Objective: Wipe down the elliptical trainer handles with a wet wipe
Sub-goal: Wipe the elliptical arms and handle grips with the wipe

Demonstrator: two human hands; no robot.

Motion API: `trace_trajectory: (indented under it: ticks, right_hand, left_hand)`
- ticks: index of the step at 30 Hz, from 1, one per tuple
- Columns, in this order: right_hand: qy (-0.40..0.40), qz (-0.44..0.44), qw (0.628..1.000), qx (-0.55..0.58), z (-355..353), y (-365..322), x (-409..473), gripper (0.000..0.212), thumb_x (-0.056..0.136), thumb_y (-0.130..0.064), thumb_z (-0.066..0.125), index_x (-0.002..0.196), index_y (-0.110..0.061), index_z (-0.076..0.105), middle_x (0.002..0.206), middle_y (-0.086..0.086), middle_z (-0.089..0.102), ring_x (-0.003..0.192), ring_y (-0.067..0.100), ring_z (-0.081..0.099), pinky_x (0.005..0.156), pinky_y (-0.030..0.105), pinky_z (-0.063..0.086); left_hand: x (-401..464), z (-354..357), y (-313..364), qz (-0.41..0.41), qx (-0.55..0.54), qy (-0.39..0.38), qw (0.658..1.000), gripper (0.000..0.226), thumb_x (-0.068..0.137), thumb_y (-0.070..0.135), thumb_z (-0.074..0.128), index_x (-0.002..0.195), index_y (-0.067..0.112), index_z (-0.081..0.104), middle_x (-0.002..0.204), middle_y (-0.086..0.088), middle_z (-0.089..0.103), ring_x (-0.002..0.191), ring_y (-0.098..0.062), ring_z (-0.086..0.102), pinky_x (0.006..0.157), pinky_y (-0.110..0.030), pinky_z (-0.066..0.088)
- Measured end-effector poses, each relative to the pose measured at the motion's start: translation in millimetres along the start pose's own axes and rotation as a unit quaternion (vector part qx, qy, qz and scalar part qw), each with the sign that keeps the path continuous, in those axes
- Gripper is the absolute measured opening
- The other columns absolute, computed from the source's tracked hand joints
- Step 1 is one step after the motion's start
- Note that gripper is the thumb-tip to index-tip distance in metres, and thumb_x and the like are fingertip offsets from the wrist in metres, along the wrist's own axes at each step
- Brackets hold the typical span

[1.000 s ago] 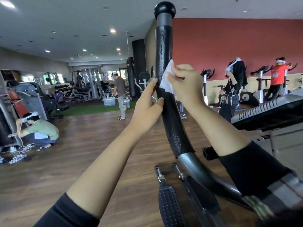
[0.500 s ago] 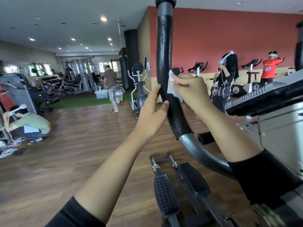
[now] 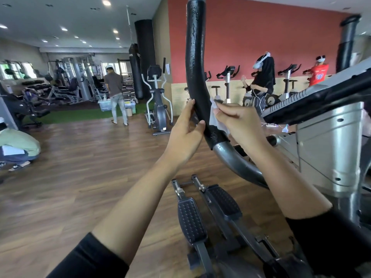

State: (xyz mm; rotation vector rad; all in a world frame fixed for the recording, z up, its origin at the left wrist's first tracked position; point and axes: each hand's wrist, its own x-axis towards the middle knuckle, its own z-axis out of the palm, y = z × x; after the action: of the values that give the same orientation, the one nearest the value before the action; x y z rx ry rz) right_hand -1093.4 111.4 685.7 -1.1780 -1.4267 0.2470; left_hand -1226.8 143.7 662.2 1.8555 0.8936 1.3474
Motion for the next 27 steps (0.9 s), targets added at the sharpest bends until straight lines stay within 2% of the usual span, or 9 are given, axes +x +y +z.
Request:
trace_trajectory:
  ticks: [4,6,10,13,15,18,22,24,27]
  right_hand:
    - [0.007,-0.022,0.999,-0.035,-7,15,-31,0.027,0.090,-0.017,0.062,0.118,-0.017,0.063,0.090,-0.030,0.059,0.082,-0.006,0.060,0.083,0.013,0.048]
    - [0.019,-0.027,0.999,-0.041,-7,17,-31,0.026,0.090,-0.016,0.063,0.116,-0.016,0.065,0.094,-0.028,0.061,0.085,-0.011,0.058,0.082,0.006,0.045]
    - [0.025,-0.026,0.999,-0.029,0,9,-14,0.025,0.090,-0.018,0.063,0.116,-0.018,0.066,0.109,-0.017,0.065,0.102,-0.006,0.057,0.089,0.009,0.043]
    - [0.030,-0.044,0.998,-0.033,2,9,-15,0.026,0.090,-0.016,0.063,0.116,-0.017,0.066,0.109,-0.019,0.062,0.098,-0.012,0.055,0.088,0.004,0.040]
    - [0.030,-0.051,0.998,-0.031,0,14,-27,0.026,0.089,-0.014,0.064,0.115,-0.016,0.067,0.107,-0.022,0.060,0.096,-0.016,0.054,0.087,0.003,0.040]
    - [0.024,-0.062,0.997,-0.033,-3,18,-45,0.027,0.088,-0.010,0.065,0.114,-0.015,0.067,0.107,-0.023,0.059,0.104,-0.007,0.056,0.092,0.011,0.045]
    - [0.030,-0.067,0.995,-0.072,1,10,-36,0.026,0.086,-0.009,0.066,0.112,-0.012,0.069,0.108,-0.016,0.060,0.103,0.001,0.058,0.093,0.011,0.044]
    - [0.032,-0.066,0.994,-0.084,5,5,-30,0.027,0.086,-0.011,0.066,0.113,-0.012,0.068,0.110,-0.015,0.059,0.105,0.000,0.057,0.095,0.012,0.043]
    - [0.040,-0.065,0.992,-0.103,5,3,-38,0.028,0.087,-0.013,0.066,0.115,-0.013,0.067,0.113,-0.014,0.061,0.104,-0.001,0.058,0.093,0.013,0.046]
  left_hand:
    - [-3,3,-4,-0.005,-0.010,0.003,1.000,0.058,0.098,0.000,0.046,0.150,0.016,0.027,0.106,0.035,0.040,0.074,0.035,0.044,0.069,0.007,0.033]
    - [-3,5,-5,-0.006,-0.016,0.005,1.000,0.057,0.098,0.000,0.045,0.150,0.016,0.027,0.107,0.034,0.040,0.075,0.035,0.044,0.069,0.007,0.032]
    - [3,7,-6,-0.016,-0.042,0.016,0.999,0.058,0.098,0.002,0.043,0.151,0.020,0.027,0.110,0.039,0.039,0.084,0.038,0.040,0.082,0.002,0.030]
    - [7,7,-2,-0.013,-0.037,0.025,0.999,0.059,0.098,0.006,0.042,0.152,0.025,0.025,0.111,0.041,0.038,0.089,0.038,0.037,0.085,0.000,0.030]
    - [9,7,-3,-0.014,-0.032,0.029,0.999,0.058,0.098,0.008,0.041,0.152,0.025,0.024,0.123,0.035,0.038,0.095,0.035,0.035,0.080,0.004,0.028]
    - [10,9,-5,-0.014,-0.035,0.036,0.999,0.058,0.099,0.008,0.039,0.152,0.024,0.023,0.140,0.021,0.036,0.102,0.030,0.034,0.082,0.006,0.027]
    - [12,9,-7,-0.012,-0.049,0.037,0.998,0.059,0.098,0.009,0.038,0.153,0.027,0.022,0.154,0.015,0.029,0.125,0.011,0.029,0.105,-0.013,0.023]
    - [14,8,-5,-0.005,-0.049,0.031,0.998,0.060,0.099,0.008,0.037,0.153,0.026,0.021,0.150,0.018,0.033,0.123,0.014,0.031,0.105,-0.010,0.024]
    - [22,4,-4,0.005,-0.054,0.021,0.998,0.058,0.099,0.005,0.037,0.152,0.024,0.023,0.118,0.039,0.043,0.093,0.033,0.041,0.081,0.008,0.029]
